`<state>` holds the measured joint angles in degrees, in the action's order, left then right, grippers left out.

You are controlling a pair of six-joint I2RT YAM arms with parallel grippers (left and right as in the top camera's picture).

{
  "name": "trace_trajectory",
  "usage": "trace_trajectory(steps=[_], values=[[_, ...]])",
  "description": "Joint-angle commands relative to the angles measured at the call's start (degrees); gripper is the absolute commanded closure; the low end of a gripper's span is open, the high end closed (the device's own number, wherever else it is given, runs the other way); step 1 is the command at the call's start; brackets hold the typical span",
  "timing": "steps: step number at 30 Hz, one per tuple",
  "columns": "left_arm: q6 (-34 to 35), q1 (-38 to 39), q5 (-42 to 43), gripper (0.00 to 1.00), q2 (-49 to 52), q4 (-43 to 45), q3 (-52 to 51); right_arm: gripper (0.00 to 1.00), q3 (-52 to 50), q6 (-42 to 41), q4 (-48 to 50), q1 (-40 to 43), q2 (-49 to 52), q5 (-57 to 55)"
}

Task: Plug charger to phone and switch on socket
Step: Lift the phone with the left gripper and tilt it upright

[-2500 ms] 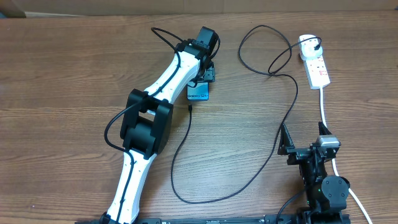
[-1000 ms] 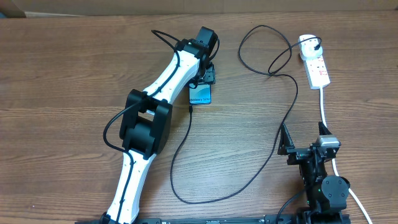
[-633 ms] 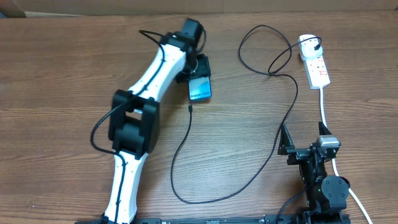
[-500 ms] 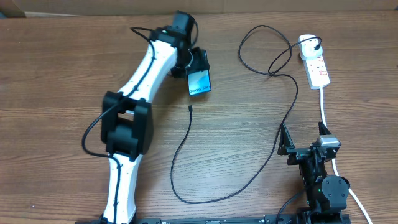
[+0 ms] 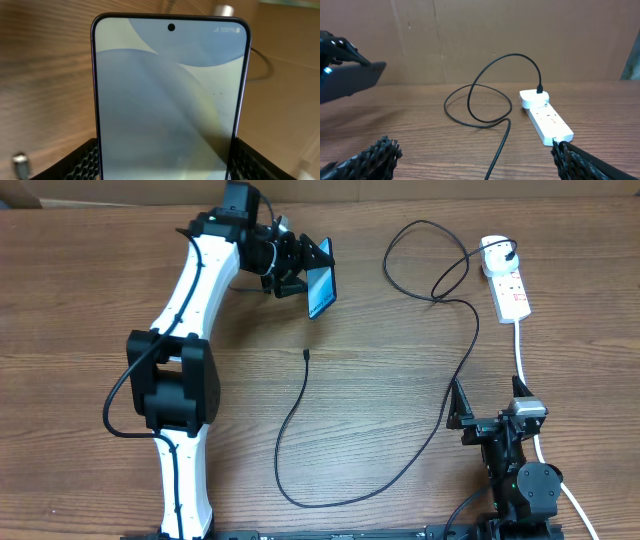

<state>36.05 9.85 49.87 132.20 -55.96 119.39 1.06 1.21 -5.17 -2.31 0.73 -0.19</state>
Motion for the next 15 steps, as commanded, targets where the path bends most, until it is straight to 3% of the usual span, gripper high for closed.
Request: trace_trajectory(steps=[1, 15], values=[[3.0, -1.2, 13.4, 0.37, -2.5, 0.2, 0.5, 0.0, -0.6, -0.4, 0.3, -0.3, -0.5, 0.3], [6.9, -2.9, 26.9, 0.38, -2.5, 1.3, 0.5, 0.0, -0.6, -0.4, 0.3, -0.3, -0.5, 0.3]])
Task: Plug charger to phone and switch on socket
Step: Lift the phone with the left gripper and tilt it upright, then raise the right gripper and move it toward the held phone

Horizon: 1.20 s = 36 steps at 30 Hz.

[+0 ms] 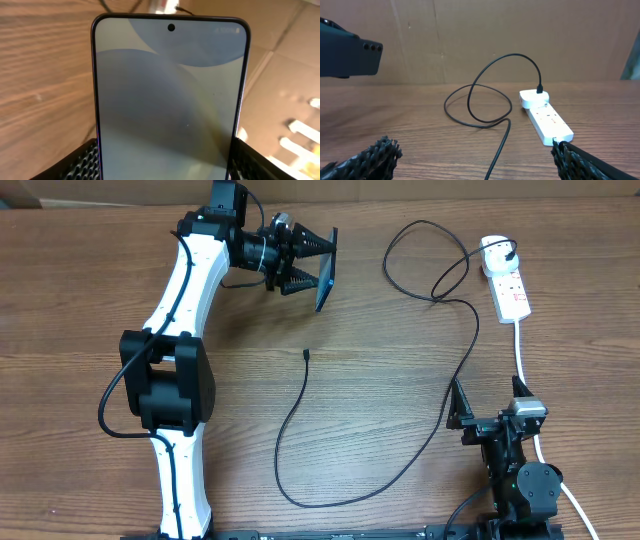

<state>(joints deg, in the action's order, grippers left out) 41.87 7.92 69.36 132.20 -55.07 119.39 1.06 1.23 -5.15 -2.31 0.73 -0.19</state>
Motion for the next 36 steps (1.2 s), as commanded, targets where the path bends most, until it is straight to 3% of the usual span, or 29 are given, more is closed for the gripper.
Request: trace_trajectory(steps=[1, 11, 18, 26, 31, 36], values=[[1.0, -1.1, 7.6, 0.39, -2.5, 0.4, 0.5, 0.0, -0.6, -0.4, 0.3, -0.3, -0.5, 0.3], [6.7, -1.5, 8.2, 0.42, -2.5, 2.1, 0.5, 0.0, -0.6, -0.4, 0.9, -0.3, -0.5, 0.9], [8.1, -1.6, 5.2, 0.42, -2.5, 2.2, 0.5, 0.0, -0.6, -21.5, 9.1, -0.3, -0.5, 31.6], [11.4, -1.6, -1.2, 0.43, -2.5, 5.9, 0.5, 0.0, 0.5, -31.9, 23.1, -0.3, -0.5, 35.5], [13.9, -1.5, -4.4, 0.43, -2.5, 7.8, 0.5, 0.0, 8.5, -28.4, 14.6, -0.1, 1.9, 34.3], [15.3, -1.5, -5.3, 0.44, -2.5, 8.8, 0.5, 0.0, 22.0, -19.0, -1.2, -0.1, 13.0, 33.1]])
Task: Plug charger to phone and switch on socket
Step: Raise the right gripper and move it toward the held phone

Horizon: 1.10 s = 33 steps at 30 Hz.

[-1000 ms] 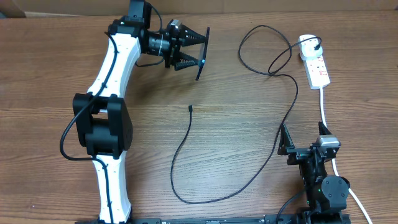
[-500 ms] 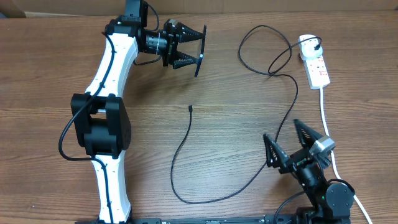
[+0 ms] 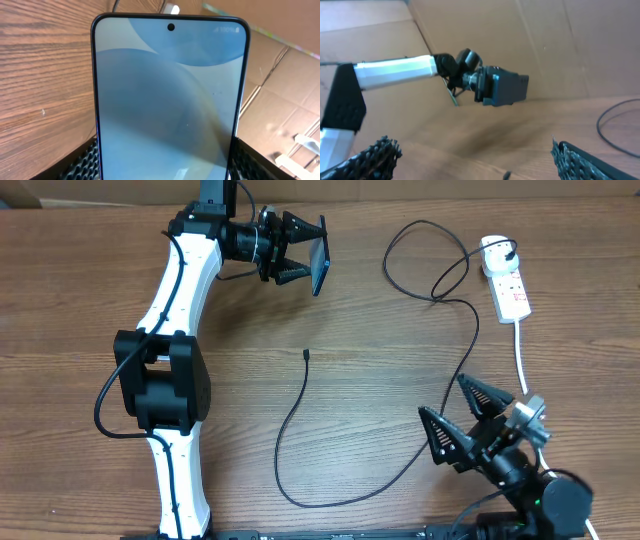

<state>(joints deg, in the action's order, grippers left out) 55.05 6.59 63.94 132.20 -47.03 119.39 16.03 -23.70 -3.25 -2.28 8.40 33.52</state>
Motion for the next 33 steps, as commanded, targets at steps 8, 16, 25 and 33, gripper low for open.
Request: trace_trajectory(steps=[8, 16, 25, 33], values=[[4.6, -0.2, 0.6, 0.43, -2.5, 1.0, 0.5, 0.0, 32.4, 11.9, -22.5, -0.1, 35.0, 9.1], [5.1, -0.2, 1.4, 0.43, -2.5, 1.0, 0.5, 0.0, 36.5, 1.3, -10.3, -0.7, 53.7, 35.1], [7.0, -0.2, 3.2, 0.43, -2.5, 1.0, 0.5, 0.0, 40.4, -1.0, -25.7, -8.7, 57.9, -1.9], [9.4, -0.2, 3.8, 0.43, -2.5, 1.0, 0.5, 0.0, 44.5, -1.9, -38.1, -9.9, 59.3, -17.6]])
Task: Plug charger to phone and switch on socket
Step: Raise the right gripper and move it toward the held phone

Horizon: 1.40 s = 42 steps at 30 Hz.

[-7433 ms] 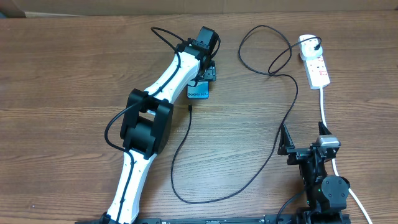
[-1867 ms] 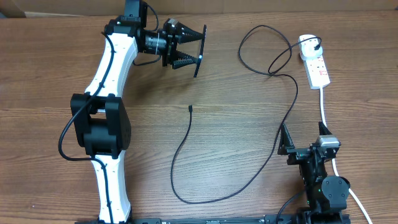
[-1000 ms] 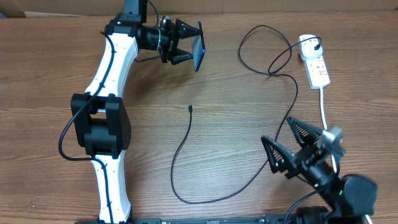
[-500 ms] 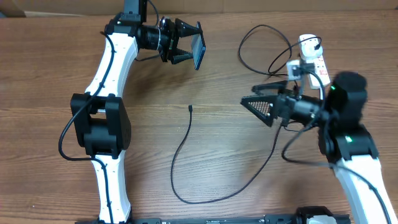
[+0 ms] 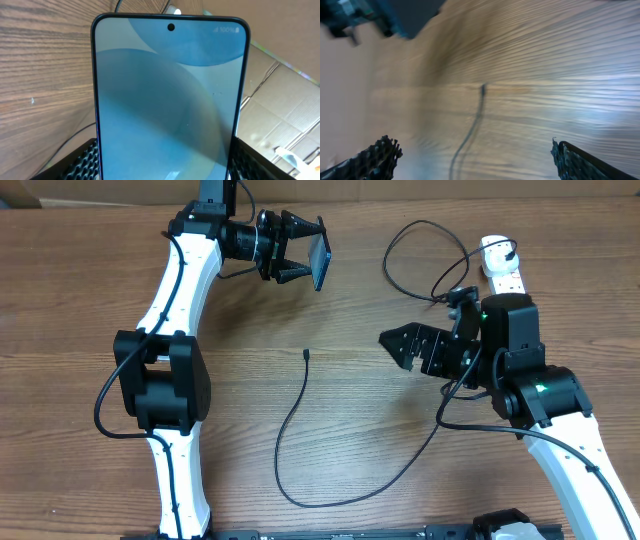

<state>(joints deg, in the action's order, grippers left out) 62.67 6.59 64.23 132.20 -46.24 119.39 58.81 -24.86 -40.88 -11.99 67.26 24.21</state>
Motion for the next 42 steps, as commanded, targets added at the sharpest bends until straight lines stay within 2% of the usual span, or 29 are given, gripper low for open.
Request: trace_trajectory(steps=[1, 7, 14, 28, 32, 36, 39, 42], values=[[1.9, -0.2, 3.8, 0.43, -2.5, 0.2, 0.5, 0.0, 1.7, -0.7, -0.5, -0.2, 0.4, -8.5], [2.3, -0.2, 5.7, 0.43, -2.5, 0.2, 0.5, 0.0, 1.7, -0.7, -0.2, -0.2, 0.4, -8.8], [5.3, -0.2, 11.9, 0.43, -2.5, 0.2, 0.5, 0.0, 1.6, -0.7, -0.2, -0.2, 0.4, -8.8], [6.0, -0.2, 12.3, 0.44, -2.5, 0.2, 0.5, 0.0, 1.6, -0.7, -0.4, -0.2, 0.4, -8.4], [5.9, -0.2, 12.2, 0.44, -2.5, 0.2, 0.5, 0.0, 1.6, -0.7, -0.4, -0.2, 0.4, -2.7], [6.0, 0.2, 11.4, 0.44, -2.5, 0.2, 0.5, 0.0, 1.6, -0.5, 6.6, -1.3, 0.5, 5.7], [6.4, 1.1, 10.6, 0.44, -2.5, 0.2, 0.5, 0.05, 1.6, -0.7, 12.2, -4.0, 0.7, 4.9], [7.1, 1.9, 9.8, 0.44, -2.5, 0.2, 0.5, 0.06, 1.8, -0.9, 15.7, -7.1, 0.9, 0.3]])
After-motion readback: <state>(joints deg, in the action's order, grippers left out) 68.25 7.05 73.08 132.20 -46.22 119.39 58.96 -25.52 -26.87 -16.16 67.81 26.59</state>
